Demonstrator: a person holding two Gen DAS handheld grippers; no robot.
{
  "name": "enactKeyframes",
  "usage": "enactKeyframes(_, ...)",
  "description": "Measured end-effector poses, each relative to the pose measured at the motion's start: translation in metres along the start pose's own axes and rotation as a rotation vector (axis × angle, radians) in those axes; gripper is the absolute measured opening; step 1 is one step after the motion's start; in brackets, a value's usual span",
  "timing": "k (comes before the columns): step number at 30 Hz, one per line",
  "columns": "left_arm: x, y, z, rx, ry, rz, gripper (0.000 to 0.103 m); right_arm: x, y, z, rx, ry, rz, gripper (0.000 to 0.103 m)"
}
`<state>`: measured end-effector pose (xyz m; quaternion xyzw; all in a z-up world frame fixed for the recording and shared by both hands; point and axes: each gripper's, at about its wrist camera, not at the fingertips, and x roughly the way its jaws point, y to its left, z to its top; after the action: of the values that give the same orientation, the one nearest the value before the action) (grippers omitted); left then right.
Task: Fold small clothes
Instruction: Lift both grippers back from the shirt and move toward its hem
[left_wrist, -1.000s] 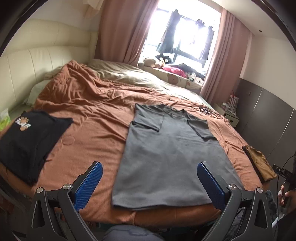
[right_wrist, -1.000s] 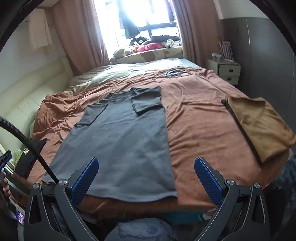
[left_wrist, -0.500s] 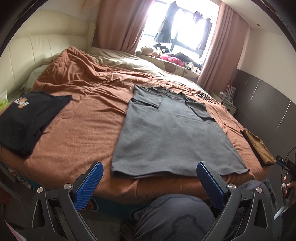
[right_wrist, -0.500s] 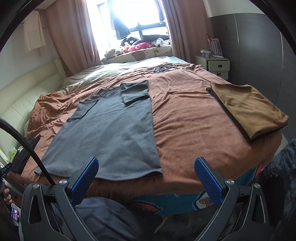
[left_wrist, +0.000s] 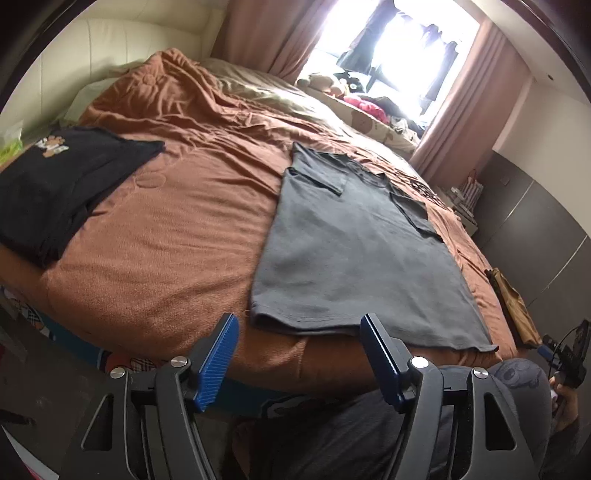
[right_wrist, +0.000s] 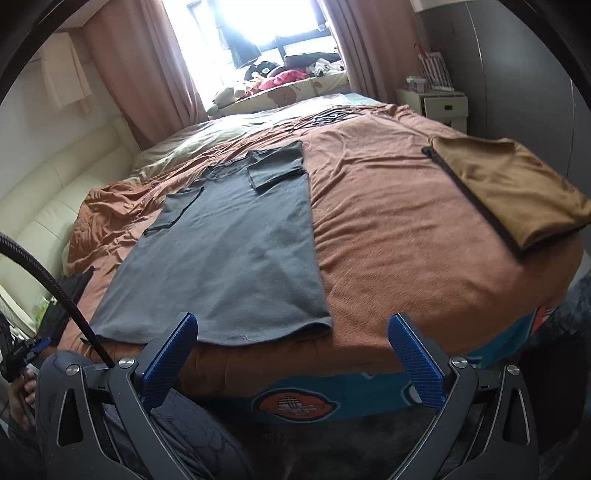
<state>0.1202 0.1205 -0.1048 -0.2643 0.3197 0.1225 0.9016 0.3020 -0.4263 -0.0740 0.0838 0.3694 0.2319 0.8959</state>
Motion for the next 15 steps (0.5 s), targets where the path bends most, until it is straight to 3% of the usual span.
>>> enactKeyframes(8, 0.038, 0.027, 0.008, -0.078, 0.064, 0.007, 0.063, 0.045, -0.014, 0.007, 0.062, 0.071, 0.034, 0.085)
enactKeyframes(10, 0.052, 0.036, 0.006, -0.115, 0.090, -0.012, 0.057, 0.056, -0.018, 0.009, 0.086, 0.079, 0.049, 0.080)
enactKeyframes(15, 0.077, 0.049, 0.005, -0.166, 0.150, -0.047, 0.050, 0.086, -0.033, 0.012, 0.148, 0.108, 0.078, 0.079)
